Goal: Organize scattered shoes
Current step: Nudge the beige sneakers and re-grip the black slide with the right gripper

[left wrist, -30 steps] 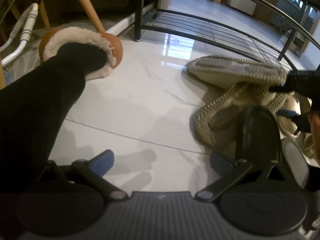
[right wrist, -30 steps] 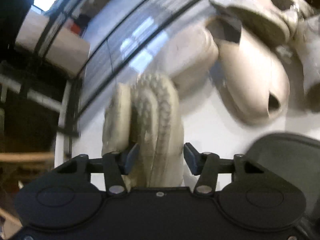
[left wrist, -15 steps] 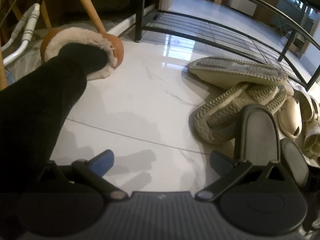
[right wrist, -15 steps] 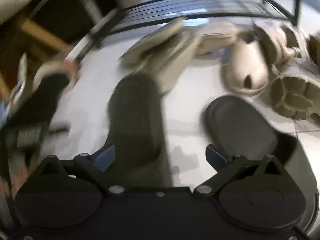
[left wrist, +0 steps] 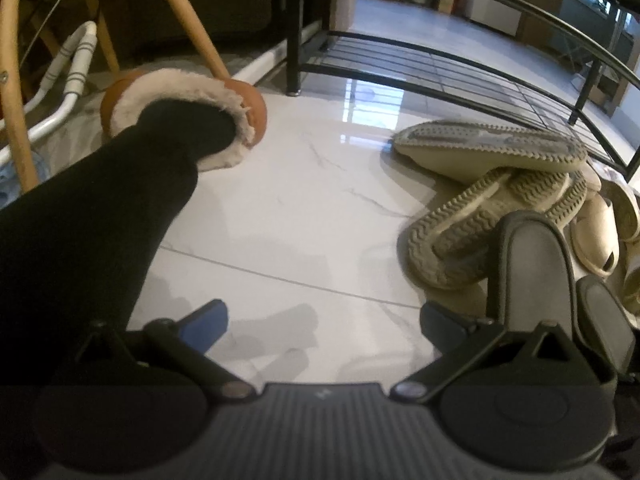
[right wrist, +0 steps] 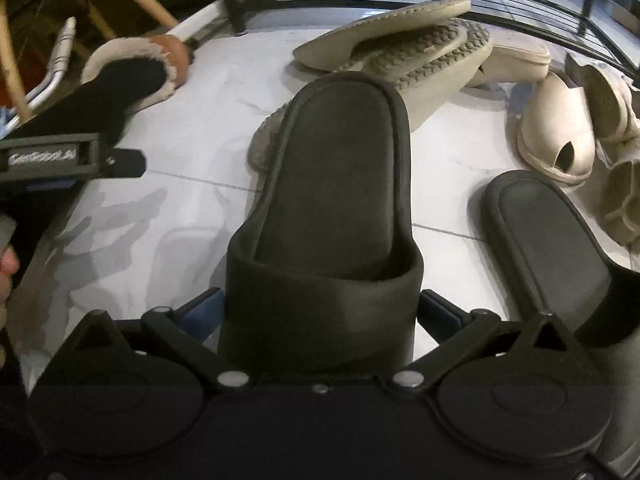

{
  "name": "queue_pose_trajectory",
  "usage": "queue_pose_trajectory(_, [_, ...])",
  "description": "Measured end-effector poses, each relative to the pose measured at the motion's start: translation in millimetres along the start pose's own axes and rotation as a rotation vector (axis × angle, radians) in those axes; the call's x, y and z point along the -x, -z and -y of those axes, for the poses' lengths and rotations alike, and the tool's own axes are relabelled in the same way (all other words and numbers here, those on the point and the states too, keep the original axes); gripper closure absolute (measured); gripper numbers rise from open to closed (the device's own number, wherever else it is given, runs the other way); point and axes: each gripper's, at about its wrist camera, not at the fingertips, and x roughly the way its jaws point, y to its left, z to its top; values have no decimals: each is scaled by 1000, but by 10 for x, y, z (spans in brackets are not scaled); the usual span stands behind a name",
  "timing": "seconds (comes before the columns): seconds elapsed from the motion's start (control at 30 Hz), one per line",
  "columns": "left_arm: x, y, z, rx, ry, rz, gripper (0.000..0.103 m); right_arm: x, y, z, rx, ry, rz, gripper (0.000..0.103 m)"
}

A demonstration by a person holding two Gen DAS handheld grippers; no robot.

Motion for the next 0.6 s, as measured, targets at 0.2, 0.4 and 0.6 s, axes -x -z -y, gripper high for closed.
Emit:
queue_pose_trajectory(0.2, [13, 4, 41, -21, 13, 9, 1, 104, 127, 126, 37, 39, -178, 2])
queue_pose_trajectory(0.4, [25, 16, 83, -46, 21, 17, 1, 103, 220, 372, -69, 3, -183, 0])
queue_pose_trajectory(0.6, [55, 27, 57, -42, 22, 24, 1, 262, 61, 509, -168, -4, -34, 0])
